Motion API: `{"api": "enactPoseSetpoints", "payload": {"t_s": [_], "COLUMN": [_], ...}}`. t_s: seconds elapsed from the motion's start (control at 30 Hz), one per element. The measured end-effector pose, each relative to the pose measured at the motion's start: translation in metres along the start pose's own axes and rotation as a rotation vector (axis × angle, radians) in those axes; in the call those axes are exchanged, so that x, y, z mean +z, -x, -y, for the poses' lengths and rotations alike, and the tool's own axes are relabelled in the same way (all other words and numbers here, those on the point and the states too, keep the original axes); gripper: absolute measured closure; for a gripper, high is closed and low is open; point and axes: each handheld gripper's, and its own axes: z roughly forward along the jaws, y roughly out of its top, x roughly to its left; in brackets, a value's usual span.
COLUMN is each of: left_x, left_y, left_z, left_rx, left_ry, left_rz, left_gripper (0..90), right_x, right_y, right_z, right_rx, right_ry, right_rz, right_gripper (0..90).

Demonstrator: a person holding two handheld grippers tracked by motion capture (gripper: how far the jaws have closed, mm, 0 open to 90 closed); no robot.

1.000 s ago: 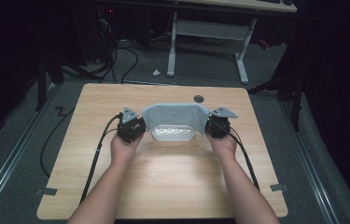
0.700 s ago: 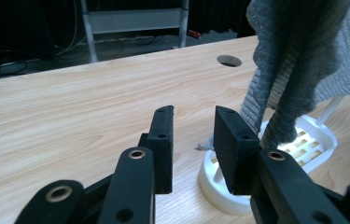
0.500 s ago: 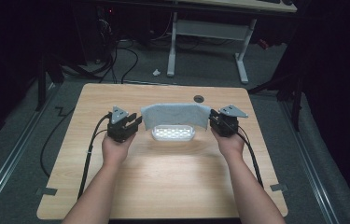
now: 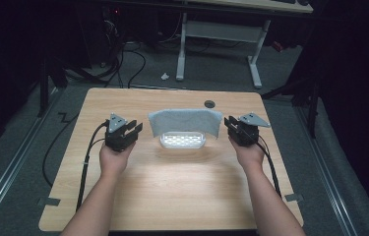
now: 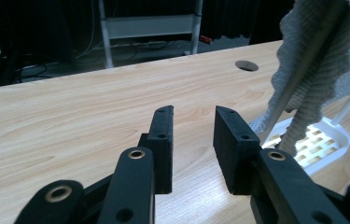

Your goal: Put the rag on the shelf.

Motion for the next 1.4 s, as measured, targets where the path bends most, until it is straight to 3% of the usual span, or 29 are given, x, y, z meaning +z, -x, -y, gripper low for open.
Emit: {"api": "enactPoseSetpoints", "payload": {"t_s": [0.2, 0.3, 0.4, 0.6, 0.73, 0.8, 0.97, 1.07, 1.13, 1.17, 1.2, 1.27, 1.3, 1.37, 1.4], "left_x": [-0.019, -0.035, -0.051, -0.076, -0.085, -0.086, -0.086, -0.088, -0.086, -0.084, -0.085, -0.084, -0.083, -0.081, -0.081], "left_y": [0.006, 0.011, 0.016, 0.036, 0.057, 0.068, 0.102, 0.12, 0.129, 0.132, 0.134, 0.131, 0.129, 0.124, 0.122], "left_z": [0.002, 0.005, 0.009, 0.019, 0.031, 0.039, 0.07, 0.095, 0.108, 0.11, 0.11, 0.107, 0.106, 0.105, 0.105], "left_rx": [0.026, 0.039, 0.023, 0.021, 0.023, 0.036, 0.08, 0.107, 0.142, 0.169, 0.181, 0.153, 0.138, 0.115, 0.113], "left_ry": [-0.028, -0.026, -0.009, 0.004, -0.021, -0.04, -0.123, -0.161, -0.22, -0.249, -0.244, -0.225, -0.227, -0.228, -0.229], "left_rz": [0.019, 0.019, 0.032, 0.082, 0.137, 0.159, 0.233, 0.275, 0.307, 0.319, 0.313, 0.316, 0.307, 0.296, 0.288], "left_gripper": [64.3, 63.9, 61.4, 58.1, 55.3, 53.9, 52.1, 51.5, 51.3, 50.7, 50.4, 49.9, 49.2, 48.4, 48.0], "right_x": [-0.013, -0.03, -0.043, -0.073, -0.089, -0.094, -0.106, -0.11, -0.112, -0.113, -0.115, -0.112, -0.114, -0.113, -0.111], "right_y": [-0.008, -0.013, -0.019, -0.036, -0.05, -0.056, -0.077, -0.093, -0.102, -0.105, -0.108, -0.111, -0.111, -0.107, -0.104], "right_z": [0.001, 0.001, 0.0, -0.002, 0.005, 0.009, 0.032, 0.055, 0.078, 0.088, 0.103, 0.111, 0.111, 0.11, 0.11], "right_rx": [-0.04, -0.014, -0.042, -0.087, -0.145, -0.135, -0.138, -0.119, -0.099, -0.094, -0.098, -0.152, -0.181, -0.163, -0.115], "right_ry": [-0.009, 0.037, 0.042, 0.055, 0.042, 0.02, -0.022, -0.056, -0.081, -0.075, -0.083, -0.162, -0.149, -0.138, -0.14], "right_rz": [-0.018, -0.042, -0.04, -0.065, -0.063, -0.084, -0.121, -0.135, -0.14, -0.134, -0.126, -0.161, -0.142, -0.129, -0.135], "right_gripper": [71.1, 69.4, 66.6, 61.6, 59.0, 57.5, 52.6, 50.0, 48.8, 49.8, 53.1, 48.0, 49.7, 49.2, 49.1]}}
